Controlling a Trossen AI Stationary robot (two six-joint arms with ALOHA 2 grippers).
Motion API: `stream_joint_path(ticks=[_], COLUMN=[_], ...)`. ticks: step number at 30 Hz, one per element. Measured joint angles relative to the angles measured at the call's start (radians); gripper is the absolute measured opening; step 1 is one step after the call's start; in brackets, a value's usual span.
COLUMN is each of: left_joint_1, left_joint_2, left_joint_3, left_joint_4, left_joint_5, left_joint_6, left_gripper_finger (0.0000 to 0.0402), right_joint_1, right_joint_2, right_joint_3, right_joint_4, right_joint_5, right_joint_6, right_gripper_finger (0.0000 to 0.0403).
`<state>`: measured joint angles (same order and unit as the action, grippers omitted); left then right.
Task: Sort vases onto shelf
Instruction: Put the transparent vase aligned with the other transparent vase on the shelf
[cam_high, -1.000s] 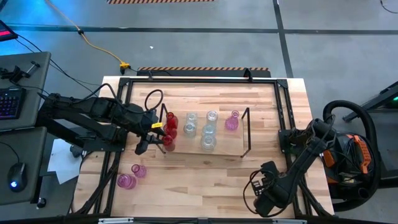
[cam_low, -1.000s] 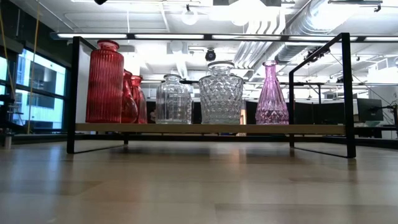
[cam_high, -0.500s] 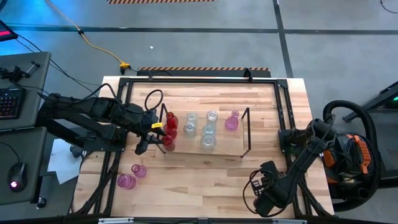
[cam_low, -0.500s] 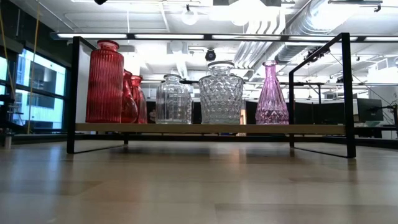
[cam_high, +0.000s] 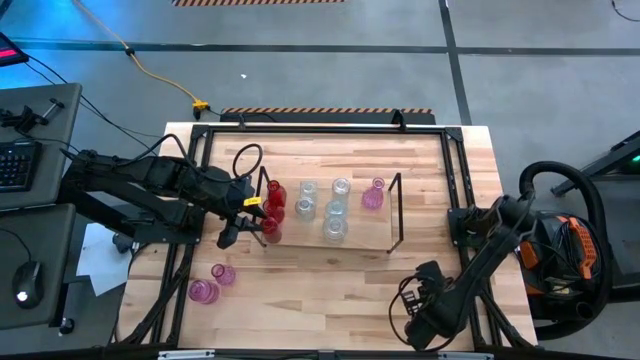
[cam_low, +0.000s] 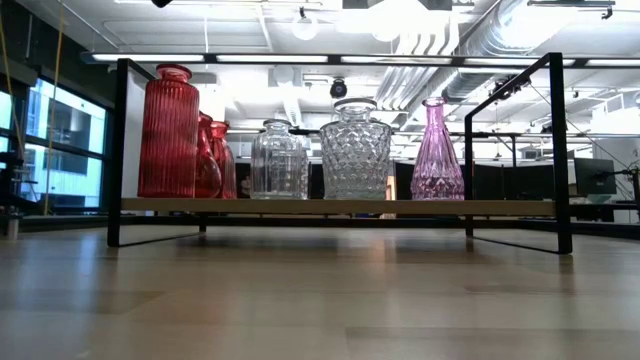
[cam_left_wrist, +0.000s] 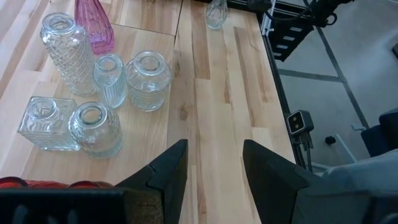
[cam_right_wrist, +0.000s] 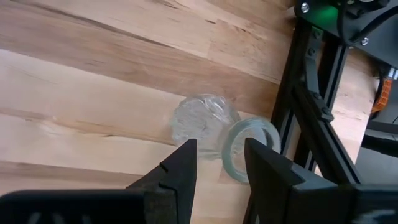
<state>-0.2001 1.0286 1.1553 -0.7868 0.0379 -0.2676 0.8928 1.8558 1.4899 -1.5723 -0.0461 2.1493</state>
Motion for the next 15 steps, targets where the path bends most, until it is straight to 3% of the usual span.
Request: stream_joint_path(ticks=[11, 15], left_joint_1=[0.0, 0.0], left_joint_2=[0.0, 0.0], left_joint_3=[0.0, 0.0], left_joint_4=[0.0, 0.0], left_joint_5=[0.0, 0.0], left_joint_6=[0.001, 0.001], left_gripper_finger=[0.0147, 0.0147], right_joint_1=[0.003, 0.004], right_joint_2=[0.047, 0.048], right_joint_3=[0.0, -0.062], right_joint_4=[0.0, 0.04], right_joint_5=[-0.015, -0.062], right_joint_6=[-0.003, -0.003], right_gripper_finger=[0.0116, 0.0117])
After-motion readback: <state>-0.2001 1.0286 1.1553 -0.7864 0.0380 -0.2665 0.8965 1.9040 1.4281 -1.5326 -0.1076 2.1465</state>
